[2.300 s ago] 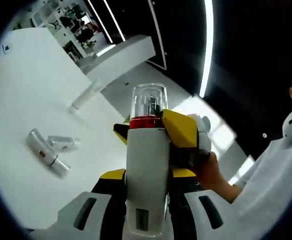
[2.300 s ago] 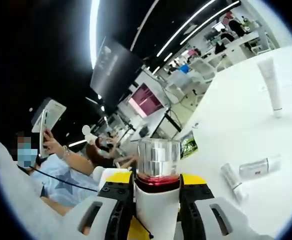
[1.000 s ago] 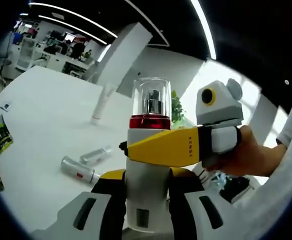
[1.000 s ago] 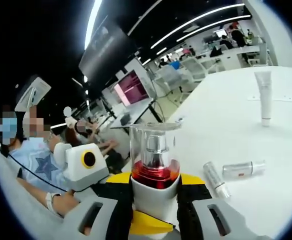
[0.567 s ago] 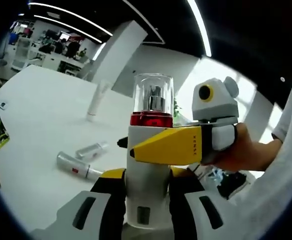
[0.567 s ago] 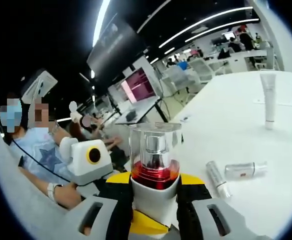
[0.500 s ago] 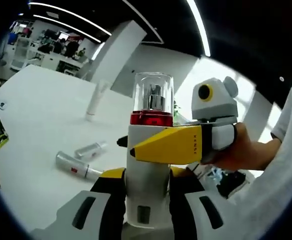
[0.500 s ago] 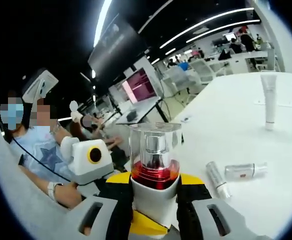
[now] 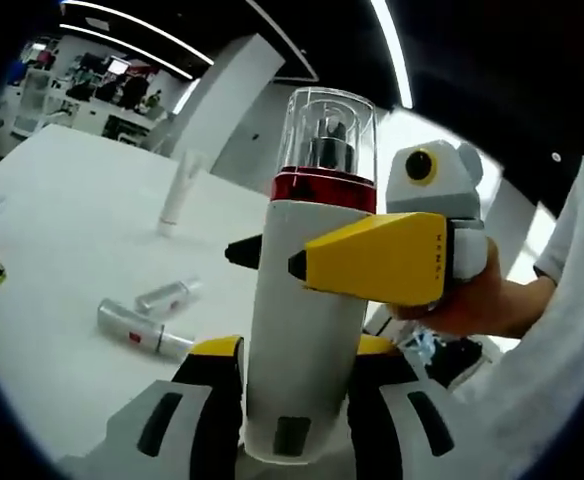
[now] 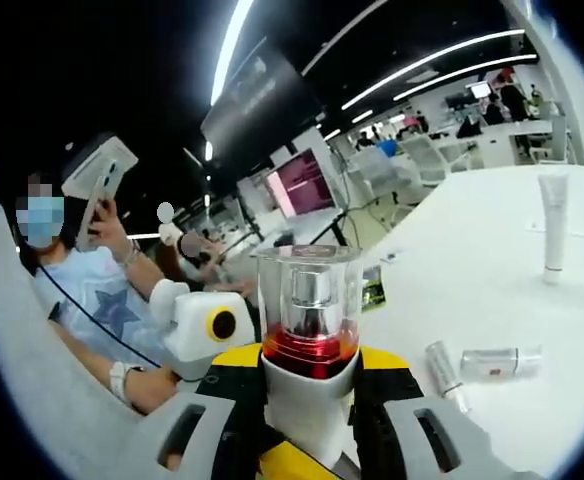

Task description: Arrange the skincare products in the storage area until every visible bottle or jar stands upright without overlapping.

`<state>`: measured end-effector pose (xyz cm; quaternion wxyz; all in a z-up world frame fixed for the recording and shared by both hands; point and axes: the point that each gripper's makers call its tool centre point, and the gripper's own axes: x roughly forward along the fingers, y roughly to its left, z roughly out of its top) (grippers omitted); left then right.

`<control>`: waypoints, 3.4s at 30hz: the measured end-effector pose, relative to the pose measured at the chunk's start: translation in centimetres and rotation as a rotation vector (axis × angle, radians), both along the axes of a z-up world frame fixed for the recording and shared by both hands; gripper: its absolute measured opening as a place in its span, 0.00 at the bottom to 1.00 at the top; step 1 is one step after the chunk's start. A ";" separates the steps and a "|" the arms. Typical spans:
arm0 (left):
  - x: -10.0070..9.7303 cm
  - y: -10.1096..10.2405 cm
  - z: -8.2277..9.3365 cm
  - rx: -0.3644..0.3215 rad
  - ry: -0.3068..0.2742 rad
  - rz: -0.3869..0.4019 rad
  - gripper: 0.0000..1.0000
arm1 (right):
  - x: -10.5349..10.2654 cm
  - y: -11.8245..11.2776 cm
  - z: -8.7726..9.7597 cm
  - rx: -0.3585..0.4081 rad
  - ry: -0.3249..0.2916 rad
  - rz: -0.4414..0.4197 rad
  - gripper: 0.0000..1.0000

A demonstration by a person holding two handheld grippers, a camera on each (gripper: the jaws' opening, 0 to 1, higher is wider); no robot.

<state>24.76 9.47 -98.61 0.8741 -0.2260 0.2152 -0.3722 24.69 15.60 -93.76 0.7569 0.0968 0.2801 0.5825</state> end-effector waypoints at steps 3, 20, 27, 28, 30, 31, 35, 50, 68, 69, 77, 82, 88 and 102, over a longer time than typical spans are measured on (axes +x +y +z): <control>0.1 0.0 0.2 -0.005 -0.015 0.002 0.33 | 0.2 -0.1 0.1 0.011 0.014 -0.006 0.31; 0.5 -0.4 -0.2 0.080 -0.020 0.014 0.28 | 1.4 -0.7 -1.0 -0.007 0.076 -0.068 0.32; 0.7 -0.2 -0.2 0.038 0.010 0.032 0.27 | 1.3 0.1 -0.9 -0.042 0.033 -0.059 0.33; 0.7 -0.2 -0.2 0.033 0.014 0.033 0.27 | 1.2 0.2 -1.0 -0.046 0.033 -0.057 0.33; 0.6 -0.2 -0.3 0.037 0.017 0.031 0.27 | 1.1 0.2 -1.1 -0.056 0.029 -0.044 0.33; 0.6 -0.2 -0.4 0.037 0.023 0.029 0.27 | 1.0 0.3 -1.3 -0.060 0.029 -0.034 0.34; 0.5 -0.1 -0.6 0.036 0.028 0.027 0.27 | 0.8 0.4 -1.5 -0.073 0.018 -0.012 0.36; 0.8 -0.8 -0.9 0.070 -0.029 -0.031 0.28 | 1.3 -1.0 -1.9 -0.067 0.008 -0.004 0.28; 0.5 2.1 -2.2 0.199 -0.031 0.010 0.27 | 1.4 1.0 -2.2 -0.005 -0.006 0.035 0.28; 0.4 2.1 -2.2 0.205 -0.032 0.008 0.27 | 1.8 0.8 -2.2 -0.003 -0.008 0.031 0.28; -0.7 3.1 -5.7 0.503 -0.021 -0.022 0.34 | 6.2 -0.8 -1.8 0.017 -0.022 -0.042 0.28; -1.1 2.6 -6.3 0.581 -0.023 -0.059 0.29 | 9.9 -2.3 -1.2 0.021 -0.043 -0.110 0.28; -1.7 3.6 -8.6 0.650 0.043 -0.071 0.26 | 13.1 -3.7 -1.5 0.012 -0.051 -0.169 0.28; -1.4 3.6 -9.3 0.710 0.031 -0.036 0.21 | 19.3 -6.1 -1.8 -0.019 -0.093 -0.245 0.28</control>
